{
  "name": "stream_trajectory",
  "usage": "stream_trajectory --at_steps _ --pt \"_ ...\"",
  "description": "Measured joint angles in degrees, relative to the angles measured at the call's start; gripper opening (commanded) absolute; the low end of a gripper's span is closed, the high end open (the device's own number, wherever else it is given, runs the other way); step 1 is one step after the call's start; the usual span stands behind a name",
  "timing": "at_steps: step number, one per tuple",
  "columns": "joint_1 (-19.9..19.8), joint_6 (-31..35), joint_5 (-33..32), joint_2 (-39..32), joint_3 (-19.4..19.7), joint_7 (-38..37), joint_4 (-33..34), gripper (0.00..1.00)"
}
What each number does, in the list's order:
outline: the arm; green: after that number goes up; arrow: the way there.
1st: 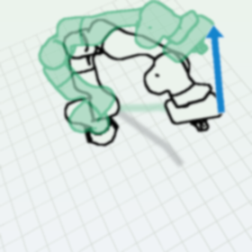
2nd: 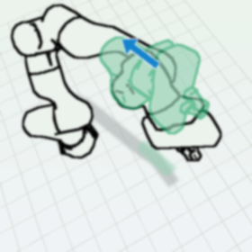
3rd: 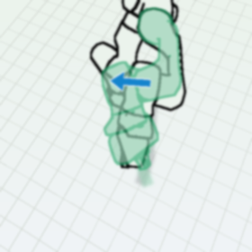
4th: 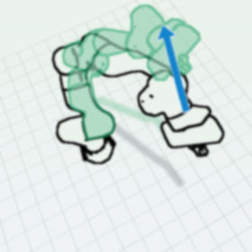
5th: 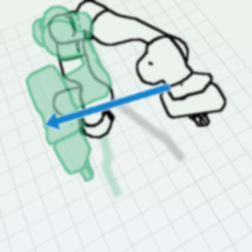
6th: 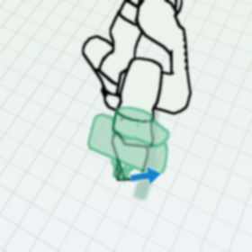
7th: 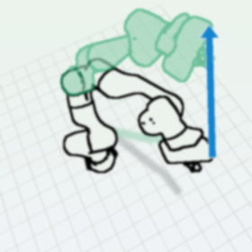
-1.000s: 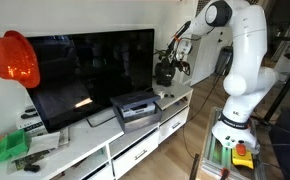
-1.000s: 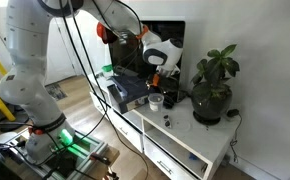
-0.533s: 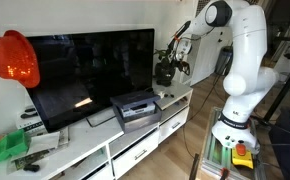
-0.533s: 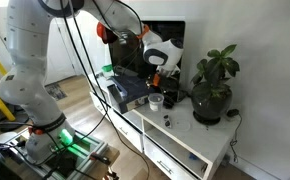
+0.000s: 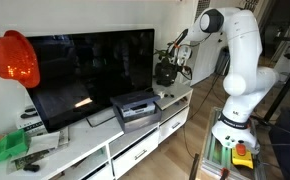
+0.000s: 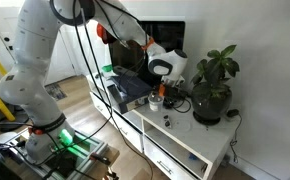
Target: Pour the sunglasses from the cup and put them back into the cup then close the cup with the cup lid
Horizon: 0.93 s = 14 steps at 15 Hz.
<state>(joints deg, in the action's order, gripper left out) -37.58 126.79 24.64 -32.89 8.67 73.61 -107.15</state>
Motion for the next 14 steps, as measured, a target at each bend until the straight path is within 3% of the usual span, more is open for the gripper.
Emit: stream_trajectory --at_steps 6,7,12,13,14 --pt "-1.4 12.1 -0.7 -7.6 -0.8 1.1 3.1 0.98" --pt "-1.7 13.9 -0.7 -8.8 -1.5 1.1 3.4 0.81" --pt "-2.8 19.6 -0.9 -13.4 -4.3 1.1 5.2 0.47" --pt "-2.9 20.2 -1.2 -14.1 -4.7 1.1 5.7 0.55" --pt "-2.9 20.7 -1.5 -14.8 -5.1 1.1 6.1 0.56"
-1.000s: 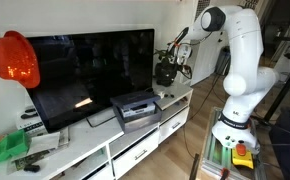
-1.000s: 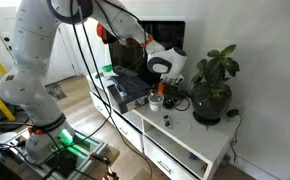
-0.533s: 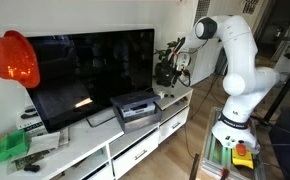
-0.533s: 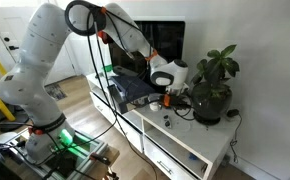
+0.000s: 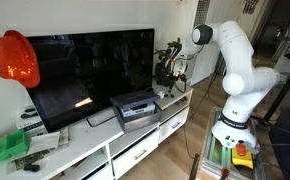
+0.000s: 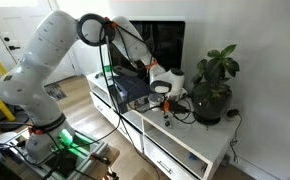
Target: Pour the sunglasses from the cup and put them back into the cup then close the cup with the cup lid
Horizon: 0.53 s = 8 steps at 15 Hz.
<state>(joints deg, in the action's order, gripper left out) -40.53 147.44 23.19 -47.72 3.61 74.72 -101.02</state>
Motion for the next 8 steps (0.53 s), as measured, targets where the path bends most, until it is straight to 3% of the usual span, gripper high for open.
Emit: stream_trajectory --at_steps 1,3,8 --pt "-0.1 0.5 -0.3 -0.6 -0.3 0.0 0.3 0.6" --pt "-0.3 0.8 -1.2 -1.6 -0.9 0.0 0.9 0.51" --pt "-0.7 0.9 -2.9 -3.5 -1.4 -0.1 1.9 0.11"
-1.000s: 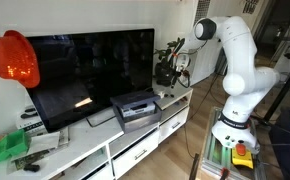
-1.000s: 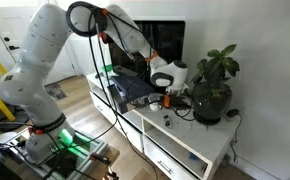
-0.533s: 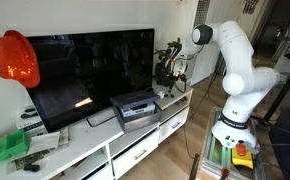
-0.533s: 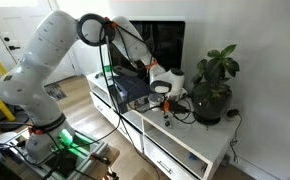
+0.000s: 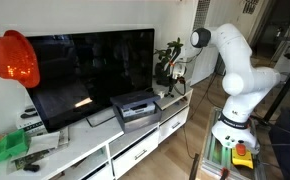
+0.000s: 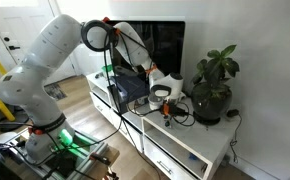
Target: Pour the sunglasses from the cup and put them back into the cup then close the cup with the cup lid
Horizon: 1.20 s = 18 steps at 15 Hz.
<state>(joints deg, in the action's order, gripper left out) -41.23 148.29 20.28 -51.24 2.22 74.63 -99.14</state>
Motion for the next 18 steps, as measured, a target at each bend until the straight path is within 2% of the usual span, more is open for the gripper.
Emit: stream_trajectory --at_steps 1,2,3,4,8,11,12,16,17,18 --pt "-0.1 0.0 -0.3 -0.3 0.0 0.0 0.2 0.13" --pt "-0.2 0.0 -0.5 -0.5 -0.1 0.0 0.5 0.2" --pt "-0.3 0.0 -0.6 -0.8 -0.1 0.0 0.7 0.43" --pt "-0.4 0.0 -0.8 -0.9 -0.1 -0.1 0.9 0.44" --pt "-0.7 0.0 -1.3 -1.2 -0.3 -0.1 1.2 0.7" --pt "-0.8 0.0 -1.4 -1.3 -0.5 -0.1 1.2 0.34" --pt "-0.8 0.0 -1.4 -1.4 -0.6 -0.1 1.3 0.33" --pt "-0.9 0.0 -1.5 -1.8 -0.9 -0.1 1.4 0.05" --pt "-0.9 0.0 -1.5 -1.9 -1.0 -0.1 1.4 0.0" --pt "-0.9 0.0 -1.6 -2.0 -1.0 -0.1 1.5 0.01"
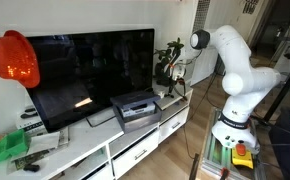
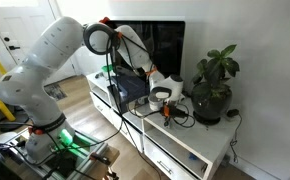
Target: Pour the sunglasses from the cup and put them back into the cup then close the cup with the cup lid
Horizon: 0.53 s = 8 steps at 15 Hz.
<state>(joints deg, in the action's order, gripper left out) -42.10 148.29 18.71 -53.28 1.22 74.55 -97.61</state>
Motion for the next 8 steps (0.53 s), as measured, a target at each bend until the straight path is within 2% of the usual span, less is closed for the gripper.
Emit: stream_trajectory --at_steps 8 --pt "-0.1 -0.3 -0.5 0.5 -0.1 -0.2 1.4 0.02"
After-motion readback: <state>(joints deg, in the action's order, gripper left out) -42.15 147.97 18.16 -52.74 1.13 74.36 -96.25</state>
